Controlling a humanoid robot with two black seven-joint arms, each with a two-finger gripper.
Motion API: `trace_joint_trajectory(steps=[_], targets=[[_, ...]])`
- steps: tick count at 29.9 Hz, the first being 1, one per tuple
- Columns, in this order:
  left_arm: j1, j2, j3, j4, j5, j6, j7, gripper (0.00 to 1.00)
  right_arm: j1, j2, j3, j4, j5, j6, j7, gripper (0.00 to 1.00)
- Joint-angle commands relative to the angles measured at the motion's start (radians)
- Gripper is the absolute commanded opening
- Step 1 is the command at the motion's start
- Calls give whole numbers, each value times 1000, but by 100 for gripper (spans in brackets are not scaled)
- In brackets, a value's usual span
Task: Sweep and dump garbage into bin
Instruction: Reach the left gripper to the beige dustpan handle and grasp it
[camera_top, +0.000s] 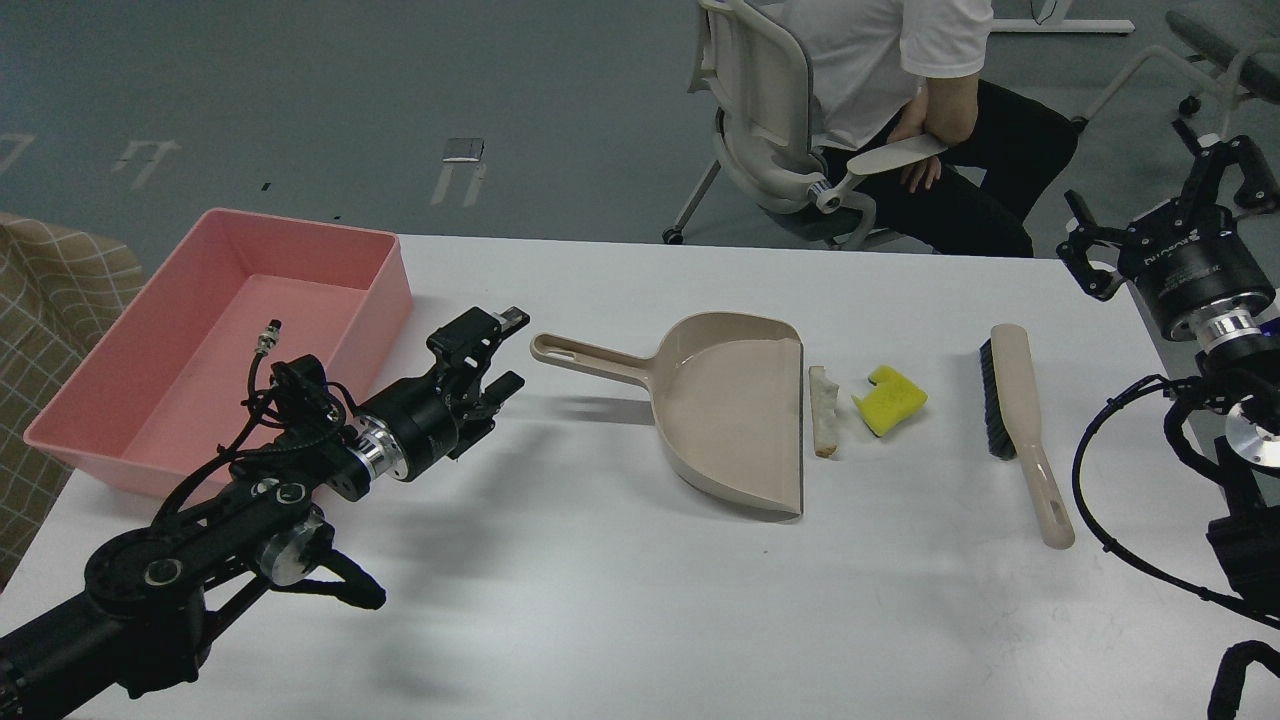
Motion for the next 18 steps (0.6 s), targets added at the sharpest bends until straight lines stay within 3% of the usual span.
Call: trace_joint_trajectory(steps=[1, 2, 8, 10, 18], targets=[[-19, -35, 13, 38, 0, -1, -8, 84, -6, -21, 0, 0, 0, 0, 1, 100], [-20, -47, 14, 39, 0, -1, -8, 80, -9, -22, 1, -2, 0, 0, 1, 100], [-49, -113, 14, 119, 0, -4, -8, 80, -20, -25, 21, 1, 0, 0, 1, 100], [-66, -130, 13, 141, -2, -2, -9, 73, -26, -25, 23, 3, 0, 0, 1, 100], [-82, -133, -1, 190, -17, -10, -9, 74, -34, -25, 21, 6, 0, 0, 1, 100]])
